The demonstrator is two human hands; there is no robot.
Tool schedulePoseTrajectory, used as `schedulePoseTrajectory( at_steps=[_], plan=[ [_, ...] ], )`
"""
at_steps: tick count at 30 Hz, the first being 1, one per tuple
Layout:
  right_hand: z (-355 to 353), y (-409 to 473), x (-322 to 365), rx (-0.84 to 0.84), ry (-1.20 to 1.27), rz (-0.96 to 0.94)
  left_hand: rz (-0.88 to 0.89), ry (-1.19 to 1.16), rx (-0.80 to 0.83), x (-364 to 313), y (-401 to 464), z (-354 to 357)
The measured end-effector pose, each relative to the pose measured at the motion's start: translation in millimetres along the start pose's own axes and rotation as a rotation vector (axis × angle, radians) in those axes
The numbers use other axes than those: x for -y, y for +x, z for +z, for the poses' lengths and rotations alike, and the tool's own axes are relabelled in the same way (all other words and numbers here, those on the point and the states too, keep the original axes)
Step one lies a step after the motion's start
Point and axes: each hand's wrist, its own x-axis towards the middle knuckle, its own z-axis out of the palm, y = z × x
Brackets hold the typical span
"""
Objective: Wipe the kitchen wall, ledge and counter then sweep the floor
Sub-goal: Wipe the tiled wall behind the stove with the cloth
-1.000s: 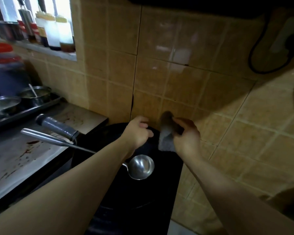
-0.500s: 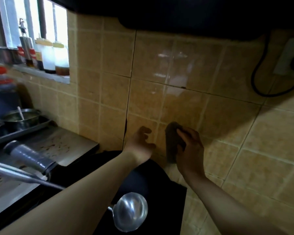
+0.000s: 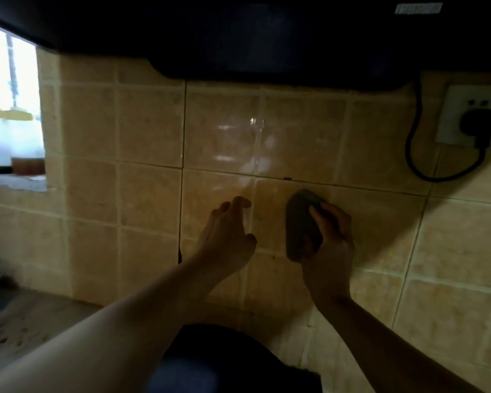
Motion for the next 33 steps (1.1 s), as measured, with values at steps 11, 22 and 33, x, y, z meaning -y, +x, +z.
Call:
schedulePoseTrajectory(
  at_steps=[11,22,33],
  plan=[
    [52.1,55.7,-5.2,-0.026,-0.348,-0.213,0.117,0.051,-0.110,10.4,39.3,3.2],
    [43.7,53.9,-37.3,-0.053,-0.653,-0.330,0.158,0.135,-0.154,-1.4,37.5,18.5],
    [4.1,56.3,-42.1,-0.018,-0.581,-0.025,0.234,0.222,-0.139,-19.7,33.8,26.9]
  ],
)
